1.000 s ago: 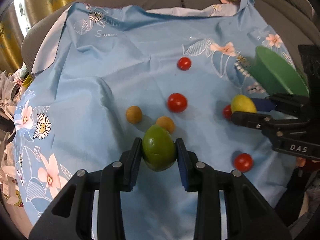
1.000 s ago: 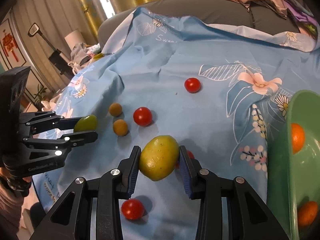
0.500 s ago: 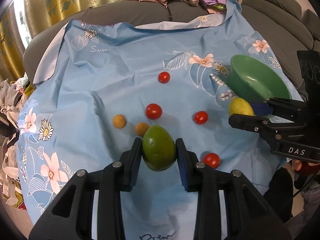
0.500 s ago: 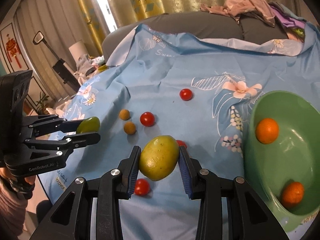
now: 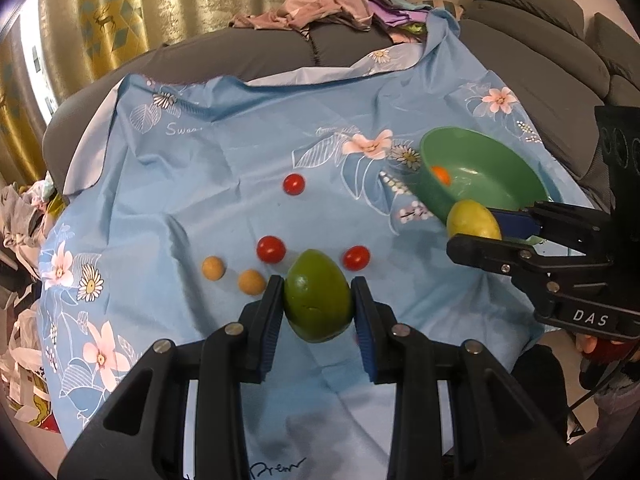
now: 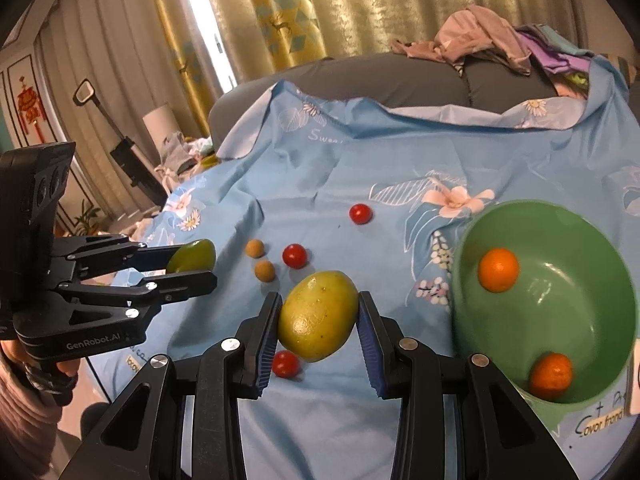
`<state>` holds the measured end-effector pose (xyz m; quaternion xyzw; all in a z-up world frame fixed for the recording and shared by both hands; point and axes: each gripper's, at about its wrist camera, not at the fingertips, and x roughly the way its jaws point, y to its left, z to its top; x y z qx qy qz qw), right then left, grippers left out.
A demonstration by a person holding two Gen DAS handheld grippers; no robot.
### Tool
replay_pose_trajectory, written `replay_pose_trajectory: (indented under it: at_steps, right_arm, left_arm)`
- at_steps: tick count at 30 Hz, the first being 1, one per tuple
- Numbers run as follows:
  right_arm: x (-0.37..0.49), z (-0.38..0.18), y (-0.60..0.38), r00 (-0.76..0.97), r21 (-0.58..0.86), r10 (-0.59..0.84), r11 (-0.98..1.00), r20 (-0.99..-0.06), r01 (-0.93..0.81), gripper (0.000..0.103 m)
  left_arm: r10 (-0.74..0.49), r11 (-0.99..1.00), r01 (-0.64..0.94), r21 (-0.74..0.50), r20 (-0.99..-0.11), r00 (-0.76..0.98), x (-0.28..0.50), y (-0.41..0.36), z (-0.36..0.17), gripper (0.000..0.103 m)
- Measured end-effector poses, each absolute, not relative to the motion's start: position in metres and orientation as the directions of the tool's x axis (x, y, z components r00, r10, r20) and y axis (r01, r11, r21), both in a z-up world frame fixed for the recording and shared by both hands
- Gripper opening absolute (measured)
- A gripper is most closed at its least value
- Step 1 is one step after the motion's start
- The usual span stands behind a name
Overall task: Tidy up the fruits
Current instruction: 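Carry lemon and lime over the green bowl and open both tools to release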
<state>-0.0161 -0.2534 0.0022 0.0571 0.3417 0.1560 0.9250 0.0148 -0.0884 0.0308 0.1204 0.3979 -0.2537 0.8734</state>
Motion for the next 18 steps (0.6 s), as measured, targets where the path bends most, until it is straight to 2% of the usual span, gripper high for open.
replay_pose_trajectory:
  at_steps: [18]
  right_arm:
    - [-0.032,0.012,-0.301,0.773,0.221,0.274,0.959,-0.573,-0.177,0.04]
  left_arm:
    - [-0.382,0.795,0.606,0.033,-0.748,0.542,0.015,-0.147,0.044,0.033]
